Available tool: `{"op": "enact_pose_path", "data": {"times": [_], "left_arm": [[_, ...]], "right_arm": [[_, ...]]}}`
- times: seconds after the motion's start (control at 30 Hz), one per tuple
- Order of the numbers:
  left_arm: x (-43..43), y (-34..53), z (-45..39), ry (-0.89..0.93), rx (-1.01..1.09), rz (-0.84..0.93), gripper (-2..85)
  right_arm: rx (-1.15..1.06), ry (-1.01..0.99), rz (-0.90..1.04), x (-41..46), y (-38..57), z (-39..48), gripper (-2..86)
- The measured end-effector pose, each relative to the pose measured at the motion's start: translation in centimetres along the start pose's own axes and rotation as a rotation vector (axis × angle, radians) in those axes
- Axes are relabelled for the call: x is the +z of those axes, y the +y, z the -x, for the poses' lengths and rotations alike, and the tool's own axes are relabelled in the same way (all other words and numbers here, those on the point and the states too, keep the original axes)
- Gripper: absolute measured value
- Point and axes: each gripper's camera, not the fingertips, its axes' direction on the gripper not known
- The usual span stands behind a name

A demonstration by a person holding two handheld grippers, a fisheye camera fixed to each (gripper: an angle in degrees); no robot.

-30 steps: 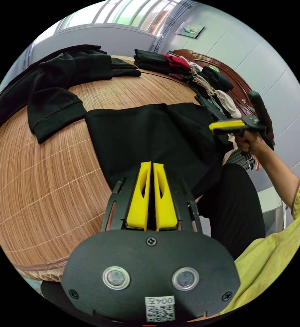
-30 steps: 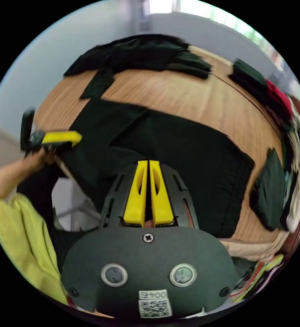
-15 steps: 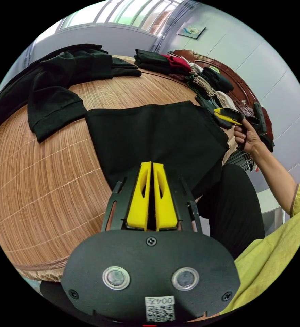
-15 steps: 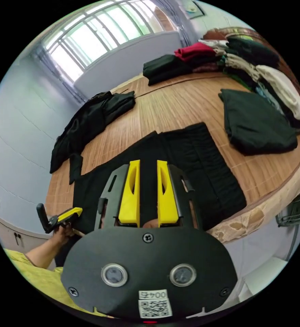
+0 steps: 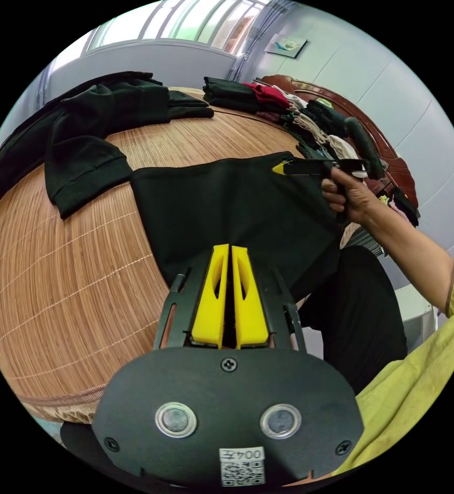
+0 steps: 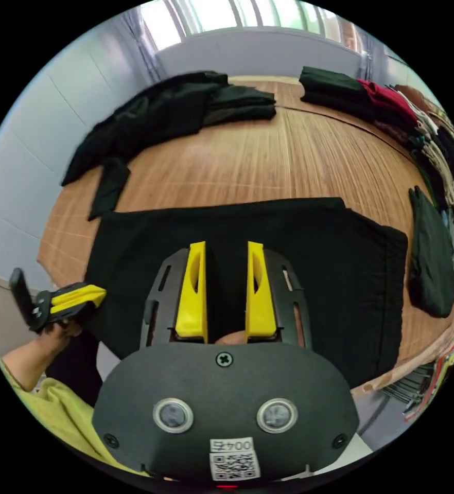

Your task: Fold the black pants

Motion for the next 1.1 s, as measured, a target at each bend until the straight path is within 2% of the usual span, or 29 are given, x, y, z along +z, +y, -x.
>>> {"op": "enact_pose_path", "data": {"times": [0.03,0.07,0.1,0.17,0.3,0.37,0.47,0.53,0.67,0.8,0.87,1.0,1.1], "left_arm": [[0.0,-0.1,0.0,-0.006,0.005,0.001,1.5],[0.0,-0.2,-0.1,-0.010,0.009,0.000,1.6],[0.0,-0.2,-0.1,-0.011,0.009,0.000,1.6],[-0.1,-0.4,0.2,0.001,0.000,-0.003,1.8],[-1.2,-1.6,1.3,0.025,-0.045,0.037,2.1],[-3.9,-2.3,3.2,-0.040,-0.108,-0.060,2.2],[-5.7,-4.1,7.8,0.015,-0.246,-0.112,2.3],[-6.2,-6.2,9.3,-0.023,-0.243,-0.119,2.3],[-4.1,-12.3,10.8,-0.149,-0.145,-0.018,2.5],[-1.2,-14.7,14.9,-0.148,-0.261,0.094,2.8],[-2.3,-14.3,18.1,-0.155,-0.390,0.068,3.8],[-6.2,-12.9,21.9,-0.241,-0.503,0.039,7.4],[-8.3,-12.3,21.5,-0.112,-0.472,-0.020,10.0]], "right_arm": [[0.001,0.079,0.064,1.4,-0.5,0.1,5.0],[0.012,0.171,0.044,1.6,-0.5,-0.2,4.7],[0.012,0.175,0.037,1.4,-0.5,-0.5,4.5],[0.074,0.043,0.049,-0.1,-0.3,-2.5,8.7],[0.167,0.028,-0.039,-4.7,3.7,-6.2,10.7],[0.264,0.010,-0.092,-7.3,8.1,-9.4,10.3],[0.383,-0.034,-0.114,-9.2,13.2,-12.5,9.9],[0.418,-0.045,-0.115,-9.6,15.3,-13.3,9.8],[0.446,-0.028,-0.113,-10.5,17.1,-13.9,9.5],[0.472,-0.016,-0.091,-10.5,17.2,-14.6,8.9],[0.472,-0.008,-0.081,-10.6,17.3,-14.9,8.8],[0.475,-0.013,-0.083,-10.9,17.7,-15.3,9.3],[0.471,-0.001,-0.096,-11.2,18.1,-15.3,10.5]]}}
